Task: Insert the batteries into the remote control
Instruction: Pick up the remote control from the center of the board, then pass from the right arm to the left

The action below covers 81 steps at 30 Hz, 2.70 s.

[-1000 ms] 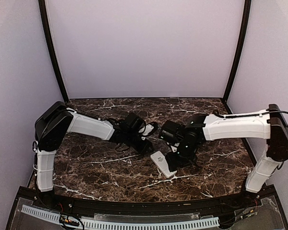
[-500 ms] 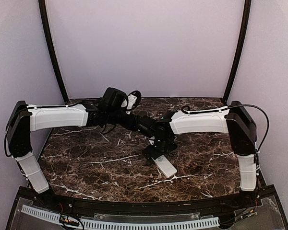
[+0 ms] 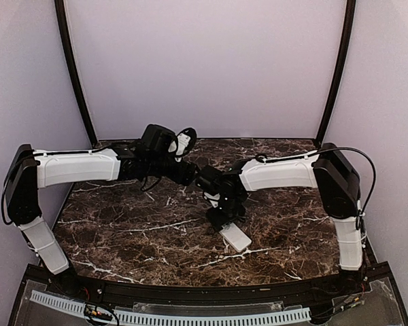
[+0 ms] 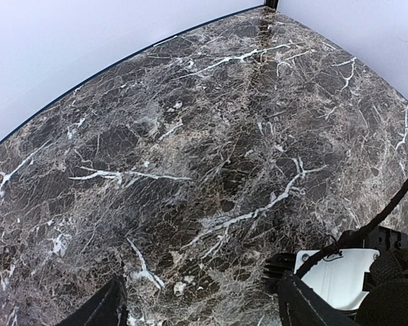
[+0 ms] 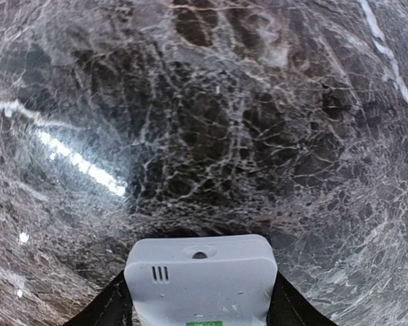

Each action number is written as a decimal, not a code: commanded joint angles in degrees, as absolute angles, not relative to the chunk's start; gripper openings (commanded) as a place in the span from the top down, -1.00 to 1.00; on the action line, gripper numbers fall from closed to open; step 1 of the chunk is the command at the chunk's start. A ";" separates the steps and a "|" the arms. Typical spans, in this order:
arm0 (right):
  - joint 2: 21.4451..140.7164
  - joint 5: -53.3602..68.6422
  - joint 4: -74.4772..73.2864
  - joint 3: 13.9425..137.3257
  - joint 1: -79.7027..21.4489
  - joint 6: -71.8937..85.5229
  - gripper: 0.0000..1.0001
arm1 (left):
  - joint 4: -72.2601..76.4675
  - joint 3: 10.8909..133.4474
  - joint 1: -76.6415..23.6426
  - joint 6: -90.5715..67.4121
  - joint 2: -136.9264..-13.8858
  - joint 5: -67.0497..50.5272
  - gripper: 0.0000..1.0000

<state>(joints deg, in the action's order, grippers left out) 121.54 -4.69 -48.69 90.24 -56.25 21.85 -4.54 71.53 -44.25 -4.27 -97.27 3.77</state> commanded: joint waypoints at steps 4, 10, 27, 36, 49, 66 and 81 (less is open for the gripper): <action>121.79 -1.57 -48.91 86.66 -56.03 22.52 0.15 | -4.77 70.69 -44.07 -3.74 -96.14 2.20 -0.49; 118.63 -3.78 -50.41 88.19 -55.37 26.07 0.39 | -4.72 70.53 -44.10 -5.52 -95.14 1.70 -0.47; 105.14 -0.34 -35.25 79.44 -49.87 41.61 0.69 | 1.59 64.40 -48.78 -15.88 -96.33 -12.66 -0.49; 103.21 3.04 -26.91 75.89 -49.25 47.47 0.70 | 11.01 58.95 -50.75 -21.82 -97.97 -18.41 -0.81; 104.61 3.83 -24.44 72.81 -47.74 48.43 0.70 | 12.53 59.34 -48.95 -25.92 -108.38 -22.91 -0.47; 106.01 5.80 -21.51 71.50 -47.29 49.26 0.72 | 24.13 61.17 -48.08 -31.30 -114.75 -33.47 -0.38; 106.74 7.61 -20.52 71.19 -47.20 49.04 0.73 | 25.84 63.80 -48.06 -32.84 -117.92 -34.85 0.43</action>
<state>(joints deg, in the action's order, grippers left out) 105.65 6.52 -22.46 71.77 -47.57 48.66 24.32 62.67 -48.21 -32.73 -117.54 -33.65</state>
